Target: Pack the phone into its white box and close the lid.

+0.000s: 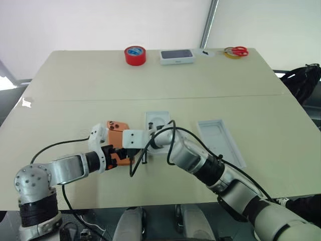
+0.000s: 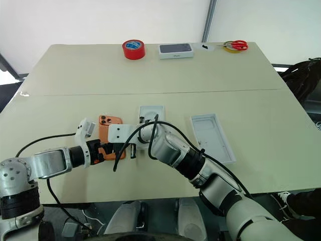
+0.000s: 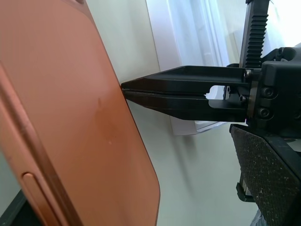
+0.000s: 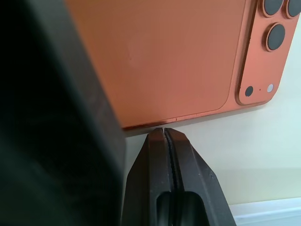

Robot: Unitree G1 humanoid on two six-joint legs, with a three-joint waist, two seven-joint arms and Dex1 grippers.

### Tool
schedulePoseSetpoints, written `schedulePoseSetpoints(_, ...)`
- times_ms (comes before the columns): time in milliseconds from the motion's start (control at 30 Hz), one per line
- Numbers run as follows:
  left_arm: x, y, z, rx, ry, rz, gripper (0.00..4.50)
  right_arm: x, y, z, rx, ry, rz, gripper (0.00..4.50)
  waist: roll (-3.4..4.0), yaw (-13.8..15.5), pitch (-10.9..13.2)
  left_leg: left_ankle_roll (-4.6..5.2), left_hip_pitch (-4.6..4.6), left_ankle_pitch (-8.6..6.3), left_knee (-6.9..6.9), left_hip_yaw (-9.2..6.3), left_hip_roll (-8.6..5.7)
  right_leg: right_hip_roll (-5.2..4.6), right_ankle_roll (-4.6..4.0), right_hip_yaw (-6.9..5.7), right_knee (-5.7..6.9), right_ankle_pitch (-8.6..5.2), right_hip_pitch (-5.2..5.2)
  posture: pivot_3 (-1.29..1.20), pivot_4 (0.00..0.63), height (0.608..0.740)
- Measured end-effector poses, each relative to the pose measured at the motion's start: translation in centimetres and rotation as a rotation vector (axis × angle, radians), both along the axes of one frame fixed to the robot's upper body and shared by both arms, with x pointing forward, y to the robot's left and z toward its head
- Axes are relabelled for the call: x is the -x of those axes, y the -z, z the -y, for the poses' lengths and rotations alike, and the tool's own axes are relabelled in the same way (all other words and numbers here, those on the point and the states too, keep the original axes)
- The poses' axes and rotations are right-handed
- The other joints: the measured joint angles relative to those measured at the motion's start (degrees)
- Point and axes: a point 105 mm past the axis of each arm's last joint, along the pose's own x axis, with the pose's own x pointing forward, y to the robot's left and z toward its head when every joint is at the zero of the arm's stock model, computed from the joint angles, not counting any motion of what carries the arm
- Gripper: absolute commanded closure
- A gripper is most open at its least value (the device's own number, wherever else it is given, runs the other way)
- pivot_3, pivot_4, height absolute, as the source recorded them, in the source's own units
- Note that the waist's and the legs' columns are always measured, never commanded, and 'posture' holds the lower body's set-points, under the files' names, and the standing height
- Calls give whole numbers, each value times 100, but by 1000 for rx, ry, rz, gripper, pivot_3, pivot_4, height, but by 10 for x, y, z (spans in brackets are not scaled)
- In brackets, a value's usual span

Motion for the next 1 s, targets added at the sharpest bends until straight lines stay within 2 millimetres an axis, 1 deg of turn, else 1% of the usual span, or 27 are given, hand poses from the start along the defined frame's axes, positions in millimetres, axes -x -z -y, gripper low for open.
schedulePoseSetpoints(200, 2, -2, -5, -15, -22, -19, 0, 2, 0, -3, -5, -7, -1, 4467, -1, -16, 2, -4, -1, 2, -22, 4, 2, 2, -13, 0, -3, -8, -14, 0, 150, 740)
schedulePoseSetpoints(300, 2, -2, -13, -19, -55, -28, 0, 2, 0, -4, -8, -7, 0, 4467, -1, -17, 3, -4, -2, 2, -24, 4, 3, 4, -18, -1, -3, -11, -17, 0, 150, 740)
schedulePoseSetpoints(433, -4, -3, -31, 30, -176, -35, 0, 3, 0, -5, -7, -11, 5, 4467, 0, -16, 3, -4, -1, 2, -24, 6, 4, 3, -24, -1, -5, -16, -17, 0, 150, 740)
schedulePoseSetpoints(700, -4, -2, -32, 116, -246, -61, 0, 3, -1, -6, -6, -19, 11, 4467, -1, -15, 3, -4, -1, 2, -24, 7, 7, 4, -25, -2, -6, -16, -18, 0, 150, 740)
schedulePoseSetpoints(800, -3, -1, -34, 122, -255, -71, 821, 3, -1, -6, -4, -23, 16, 4500, 0, -19, 3, -5, -2, 1, -24, 8, 7, 4, -25, -2, -7, -16, -19, 0, 150, 740)
schedulePoseSetpoints(900, -2, 0, -36, 140, -267, -82, 2181, 3, -1, -6, -4, -24, 18, 4500, 1, -19, 3, -4, -3, 1, -26, 8, 8, 5, -25, -2, -7, -16, -22, 0, 150, 740)
schedulePoseSetpoints(1000, -1, 0, -39, 164, -284, -94, 2181, 3, -1, -6, -4, -25, 19, 4500, 1, -19, 4, -5, -4, 1, -26, 9, 9, 5, -26, -2, -7, -17, -24, 0, 150, 740)
